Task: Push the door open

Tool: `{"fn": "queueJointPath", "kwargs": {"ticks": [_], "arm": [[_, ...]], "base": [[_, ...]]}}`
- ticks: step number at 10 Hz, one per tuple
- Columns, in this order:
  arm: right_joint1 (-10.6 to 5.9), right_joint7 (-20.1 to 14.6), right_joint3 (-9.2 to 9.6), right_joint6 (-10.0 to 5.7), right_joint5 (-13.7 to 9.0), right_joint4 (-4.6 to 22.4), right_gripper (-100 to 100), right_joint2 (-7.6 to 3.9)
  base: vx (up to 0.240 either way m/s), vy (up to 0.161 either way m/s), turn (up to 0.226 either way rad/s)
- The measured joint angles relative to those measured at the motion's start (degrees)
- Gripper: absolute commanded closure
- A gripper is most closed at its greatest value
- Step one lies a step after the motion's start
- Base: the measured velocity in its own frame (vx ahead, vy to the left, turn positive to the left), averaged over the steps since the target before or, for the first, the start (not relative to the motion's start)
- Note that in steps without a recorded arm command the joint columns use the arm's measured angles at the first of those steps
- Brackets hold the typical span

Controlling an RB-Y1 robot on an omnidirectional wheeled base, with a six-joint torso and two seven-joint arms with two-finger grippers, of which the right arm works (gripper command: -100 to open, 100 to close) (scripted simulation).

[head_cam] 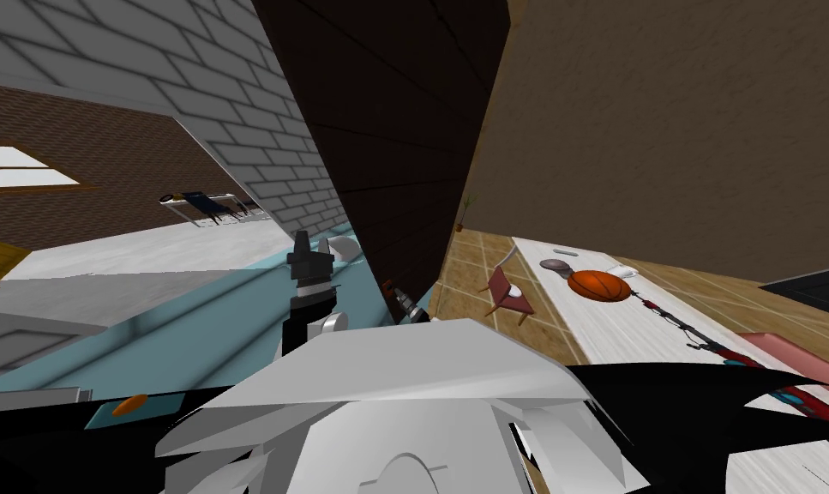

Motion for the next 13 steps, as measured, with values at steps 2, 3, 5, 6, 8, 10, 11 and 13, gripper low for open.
{"fn": "queueJointPath", "kwargs": {"ticks": [2,3,5,6,8,10,11,13], "arm": [[-0.26,0.14,-0.36,0.18,0.0,0.24,-100,0.57],[-0.52,0.22,-0.6,0.14,-0.01,0.72,-100,1.27],[-0.54,0.23,-0.61,0.1,-0.01,0.73,100,1.3],[-0.67,0.22,-0.65,0.11,-0.03,0.64,100,1.37],[-0.53,0.23,-0.58,0.21,0.0,0.74,100,1.29],[-0.45,0.22,-0.57,0.26,0.0,0.81,100,1.23],[-0.44,0.34,-0.92,0.3,-0.05,1.2,100,1.21],[-1.03,0.38,-2.12,-0.69,-0.33,2.9,100,0.98]], "base": [[0.144,0.146,0.026],[0.055,0.062,-0.009],[-0.011,-0.015,0.009],[-0.015,-0.018,0.002],[-0.011,-0.009,-0.004],[0.026,0.044,-0.011],[0.083,0.16,-0.036],[0.111,0.18,-0.036]]}}
